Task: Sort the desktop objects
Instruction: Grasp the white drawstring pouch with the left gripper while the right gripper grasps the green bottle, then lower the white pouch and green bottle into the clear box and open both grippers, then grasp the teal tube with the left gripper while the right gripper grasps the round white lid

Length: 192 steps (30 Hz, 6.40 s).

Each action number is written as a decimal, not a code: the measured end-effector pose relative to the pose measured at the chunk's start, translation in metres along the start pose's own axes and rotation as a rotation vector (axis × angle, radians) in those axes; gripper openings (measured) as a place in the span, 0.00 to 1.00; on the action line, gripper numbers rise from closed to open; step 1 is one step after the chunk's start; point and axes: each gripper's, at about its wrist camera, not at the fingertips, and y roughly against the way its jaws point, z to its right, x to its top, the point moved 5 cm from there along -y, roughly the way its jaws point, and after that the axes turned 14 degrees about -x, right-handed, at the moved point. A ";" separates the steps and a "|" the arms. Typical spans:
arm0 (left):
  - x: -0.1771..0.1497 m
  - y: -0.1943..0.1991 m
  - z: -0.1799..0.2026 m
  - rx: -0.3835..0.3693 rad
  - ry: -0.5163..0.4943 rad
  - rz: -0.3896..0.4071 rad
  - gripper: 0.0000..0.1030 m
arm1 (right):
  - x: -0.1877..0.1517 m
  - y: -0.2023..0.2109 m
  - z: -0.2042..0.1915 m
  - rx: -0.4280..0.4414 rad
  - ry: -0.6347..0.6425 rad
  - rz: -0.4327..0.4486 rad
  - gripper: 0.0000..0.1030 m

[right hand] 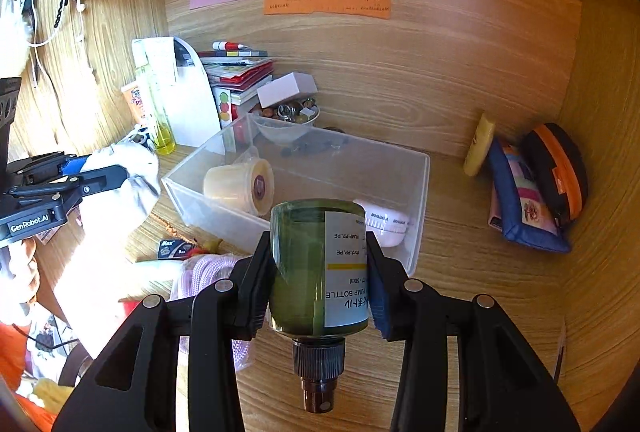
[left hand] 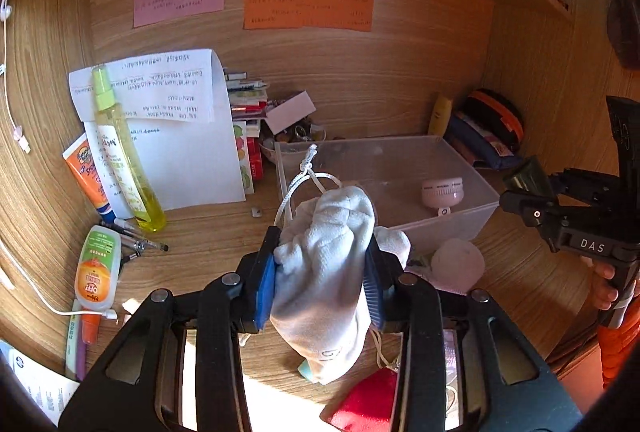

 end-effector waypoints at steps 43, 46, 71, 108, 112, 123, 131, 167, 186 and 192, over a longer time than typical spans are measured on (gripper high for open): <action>0.045 -0.112 -0.008 -0.131 0.059 -0.082 0.42 | 0.029 -0.106 -0.022 0.026 0.065 -0.129 0.37; 0.043 -0.112 -0.009 -0.120 0.045 -0.086 0.46 | 0.028 -0.112 -0.024 0.025 0.075 -0.140 0.37; 0.013 -0.070 -0.021 -0.109 -0.055 -0.123 0.57 | 0.030 -0.144 -0.037 0.044 0.115 -0.213 0.37; 0.023 -0.136 0.020 -0.123 -0.039 -0.231 0.61 | 0.006 -0.081 0.014 -0.004 0.056 -0.143 0.54; 0.025 -0.118 0.020 -0.100 -0.045 -0.200 0.61 | 0.005 -0.076 0.015 -0.001 0.048 -0.130 0.56; 0.012 -0.071 0.009 -0.048 -0.027 -0.141 0.72 | -0.011 -0.046 0.004 -0.015 0.057 -0.089 0.68; -0.023 -0.052 -0.015 -0.012 0.011 -0.197 0.76 | -0.031 -0.034 -0.004 -0.017 0.084 -0.102 0.72; -0.098 -0.066 -0.031 0.008 0.046 -0.344 0.62 | -0.070 -0.081 -0.025 0.041 0.067 -0.260 0.72; -0.107 -0.055 -0.020 -0.009 0.037 -0.294 0.24 | -0.073 -0.080 -0.022 0.085 0.006 -0.254 0.61; -0.093 -0.042 -0.018 -0.012 0.047 -0.232 0.24 | -0.069 -0.062 -0.013 0.062 -0.017 -0.216 0.61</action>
